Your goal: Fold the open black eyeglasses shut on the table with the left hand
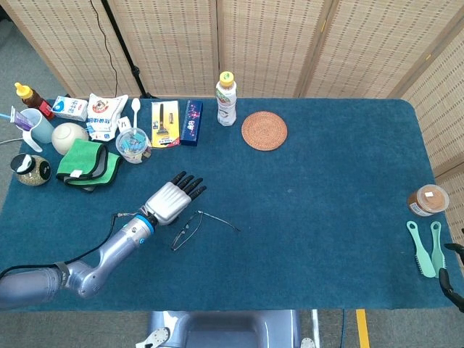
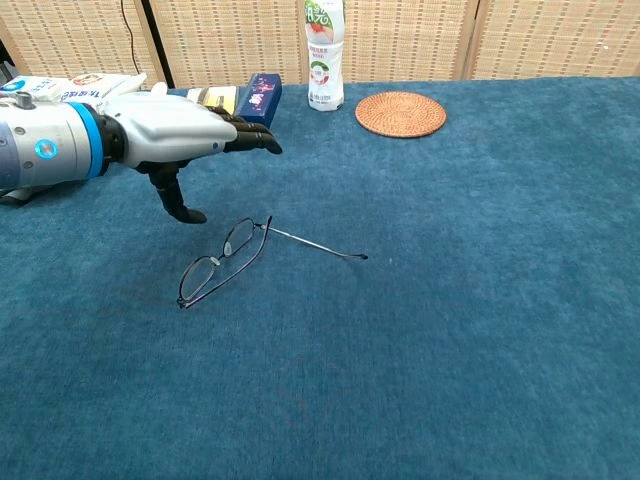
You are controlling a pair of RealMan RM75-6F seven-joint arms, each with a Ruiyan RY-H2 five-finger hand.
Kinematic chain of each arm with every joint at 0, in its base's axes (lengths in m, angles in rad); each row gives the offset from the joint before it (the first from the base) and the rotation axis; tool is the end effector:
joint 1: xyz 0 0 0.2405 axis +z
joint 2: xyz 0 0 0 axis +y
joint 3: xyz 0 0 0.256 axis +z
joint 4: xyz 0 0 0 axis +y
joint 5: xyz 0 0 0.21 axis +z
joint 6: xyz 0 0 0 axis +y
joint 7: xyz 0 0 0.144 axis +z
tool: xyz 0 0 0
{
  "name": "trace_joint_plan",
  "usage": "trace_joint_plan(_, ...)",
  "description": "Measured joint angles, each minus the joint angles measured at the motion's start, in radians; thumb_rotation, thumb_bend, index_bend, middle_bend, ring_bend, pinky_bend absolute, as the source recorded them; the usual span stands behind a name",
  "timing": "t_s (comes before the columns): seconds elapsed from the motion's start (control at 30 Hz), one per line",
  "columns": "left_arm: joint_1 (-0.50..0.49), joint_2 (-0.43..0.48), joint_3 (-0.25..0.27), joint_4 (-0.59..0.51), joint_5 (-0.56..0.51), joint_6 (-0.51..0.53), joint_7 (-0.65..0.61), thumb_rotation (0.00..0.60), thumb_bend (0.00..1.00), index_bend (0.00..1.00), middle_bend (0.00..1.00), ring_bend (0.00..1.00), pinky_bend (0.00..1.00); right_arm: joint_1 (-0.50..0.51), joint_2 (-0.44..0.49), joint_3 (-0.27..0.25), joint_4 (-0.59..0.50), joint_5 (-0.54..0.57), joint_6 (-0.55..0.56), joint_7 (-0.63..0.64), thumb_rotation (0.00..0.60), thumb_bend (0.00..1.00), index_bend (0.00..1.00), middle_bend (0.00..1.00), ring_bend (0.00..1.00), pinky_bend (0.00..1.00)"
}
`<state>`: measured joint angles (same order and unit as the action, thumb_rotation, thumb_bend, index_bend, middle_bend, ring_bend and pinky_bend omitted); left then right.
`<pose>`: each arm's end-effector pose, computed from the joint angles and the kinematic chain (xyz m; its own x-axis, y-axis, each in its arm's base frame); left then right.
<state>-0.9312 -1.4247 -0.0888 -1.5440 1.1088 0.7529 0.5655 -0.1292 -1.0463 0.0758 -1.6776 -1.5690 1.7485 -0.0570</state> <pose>-0.1158 0.3493 -0.0161 0.7767 0.1900 0.6005 0.5585 -0.6486 -0.5171 -0.3086 -0.1164 0.2099 0.4714 0.1912 0.8609 -0.8817 0.1226 0.4556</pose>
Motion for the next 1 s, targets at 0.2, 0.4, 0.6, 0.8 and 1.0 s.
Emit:
trace_joint_plan(0.2,-0.015,0.017,0.044,0.022,0.127,-0.045,-0.050,0.600,0.24,0.00,0.00,0.00,0.00,-0.001,0.002,0.001,-0.002,-0.001,0.002,-0.002,0.600,0.43,0.32,0.14,0.27,0.43)
trace_joint_plan(0.4,-0.038,-0.017,0.066,0.066,0.155,-0.078,-0.060,0.600,0.24,0.00,0.00,0.00,0.00,-0.010,0.007,0.001,-0.004,0.005,0.011,-0.002,0.600,0.43,0.32,0.14,0.27,0.43)
trace_joint_plan(0.6,-0.058,-0.043,0.070,0.092,0.183,-0.093,-0.076,0.600,0.24,0.00,0.00,0.00,0.00,-0.013,0.010,0.003,-0.008,0.008,0.015,-0.004,0.600,0.43,0.32,0.14,0.27,0.43)
trace_joint_plan(0.8,-0.079,-0.067,0.079,0.120,0.195,-0.111,-0.058,0.600,0.24,0.00,0.00,0.00,0.00,-0.015,0.010,0.004,-0.009,0.012,0.014,-0.004,0.600,0.43,0.32,0.14,0.27,0.43)
trace_joint_plan(1.0,-0.097,-0.080,0.078,0.131,0.185,-0.135,-0.059,0.600,0.24,0.00,0.00,0.00,0.00,-0.019,0.013,0.005,-0.009,0.015,0.018,-0.004,0.600,0.43,0.32,0.14,0.27,0.43)
